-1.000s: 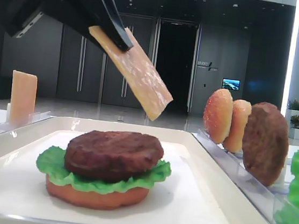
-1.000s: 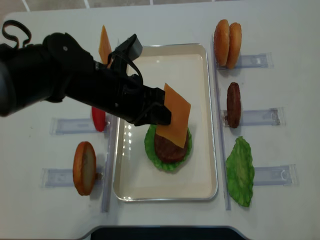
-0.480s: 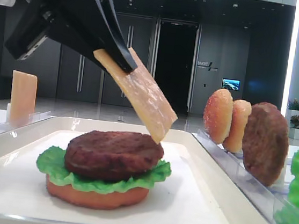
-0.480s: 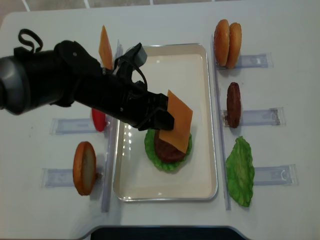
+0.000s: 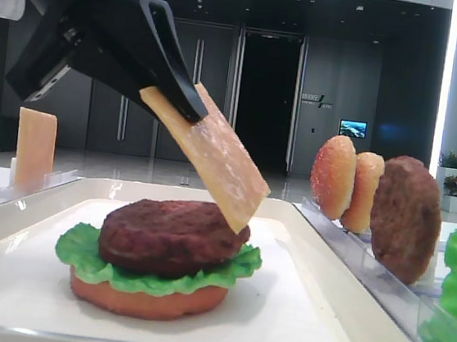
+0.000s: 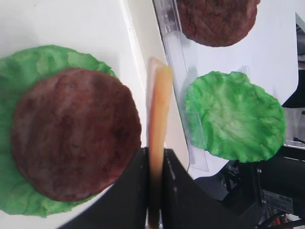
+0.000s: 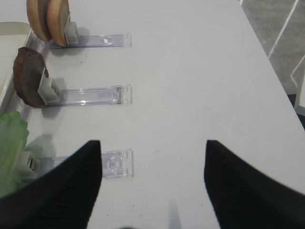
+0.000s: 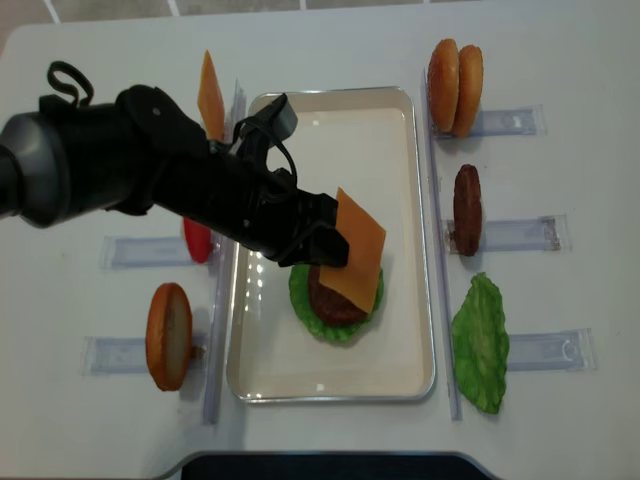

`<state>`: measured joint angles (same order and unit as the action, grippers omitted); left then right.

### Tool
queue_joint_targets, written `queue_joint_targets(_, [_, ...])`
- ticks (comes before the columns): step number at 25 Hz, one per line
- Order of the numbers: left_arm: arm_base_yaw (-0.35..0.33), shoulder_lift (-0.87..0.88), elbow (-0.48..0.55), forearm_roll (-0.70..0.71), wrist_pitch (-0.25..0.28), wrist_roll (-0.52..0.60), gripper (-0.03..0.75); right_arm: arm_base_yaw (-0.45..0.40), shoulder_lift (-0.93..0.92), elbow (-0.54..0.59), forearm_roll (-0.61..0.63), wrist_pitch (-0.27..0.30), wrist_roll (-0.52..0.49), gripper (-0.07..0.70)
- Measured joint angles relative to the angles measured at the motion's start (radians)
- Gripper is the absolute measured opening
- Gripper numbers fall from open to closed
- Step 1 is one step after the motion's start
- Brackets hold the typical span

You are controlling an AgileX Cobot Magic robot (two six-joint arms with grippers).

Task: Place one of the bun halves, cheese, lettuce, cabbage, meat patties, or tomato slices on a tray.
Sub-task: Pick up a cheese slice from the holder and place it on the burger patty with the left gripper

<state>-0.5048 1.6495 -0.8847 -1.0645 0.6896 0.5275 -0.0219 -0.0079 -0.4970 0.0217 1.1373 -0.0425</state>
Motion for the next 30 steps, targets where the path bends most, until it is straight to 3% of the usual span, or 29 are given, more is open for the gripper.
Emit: queue_joint_targets(30, [0.000, 0.019, 0.000, 0.033, -0.003, 0.007, 0.058, 0.000, 0.000, 0.000, 0.000, 0.000, 0.000, 0.470])
